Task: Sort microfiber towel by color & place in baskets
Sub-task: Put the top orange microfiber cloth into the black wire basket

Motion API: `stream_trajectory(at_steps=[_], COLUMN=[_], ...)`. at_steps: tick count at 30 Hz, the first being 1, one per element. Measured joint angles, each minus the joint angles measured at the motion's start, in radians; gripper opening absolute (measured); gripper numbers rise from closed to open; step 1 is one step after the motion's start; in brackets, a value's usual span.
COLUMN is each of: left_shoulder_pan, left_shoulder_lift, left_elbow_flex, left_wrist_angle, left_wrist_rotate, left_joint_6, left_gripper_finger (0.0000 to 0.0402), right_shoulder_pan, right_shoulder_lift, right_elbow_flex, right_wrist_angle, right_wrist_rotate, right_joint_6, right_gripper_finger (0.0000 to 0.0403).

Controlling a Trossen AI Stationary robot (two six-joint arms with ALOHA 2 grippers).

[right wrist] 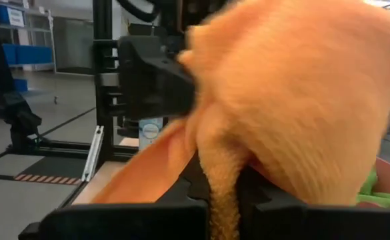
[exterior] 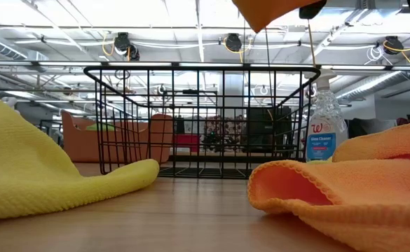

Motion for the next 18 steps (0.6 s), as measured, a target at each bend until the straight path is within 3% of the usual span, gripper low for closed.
stream_trajectory(at_steps=[4, 10, 14, 18], left_shoulder_pan=[0.019, 0.025, 0.025, 0.025], left_shoulder_lift=[0.000, 0.000, 0.000, 0.000], left_elbow_flex=[0.000, 0.000, 0.000, 0.000], left_wrist_angle=[-0.013, -0.033, -0.030, -0.037], left_wrist_rotate=[0.020, 0.156, 0.228, 0.241], left_joint_6=[0.006, 0.024, 0.024, 0.024], left_gripper_finger=[0.0382, 0.0362, 0.0299, 0.0202], right_shoulder_pan=[-0.001, 0.000, 0.000, 0.000], right_shoulder_lift=[0.006, 0.006, 0.006, 0.006], right_elbow_flex=[0.000, 0.000, 0.000, 0.000], right_wrist_angle=[-0.006, -0.022, -0.038, -0.038], right_wrist_rotate=[0.000, -0.008, -0.008, -0.007], right_joint_6=[0.000, 0.000, 0.000, 0.000], right_gripper_finger=[0.0008, 0.0008, 0.0008, 0.0008])
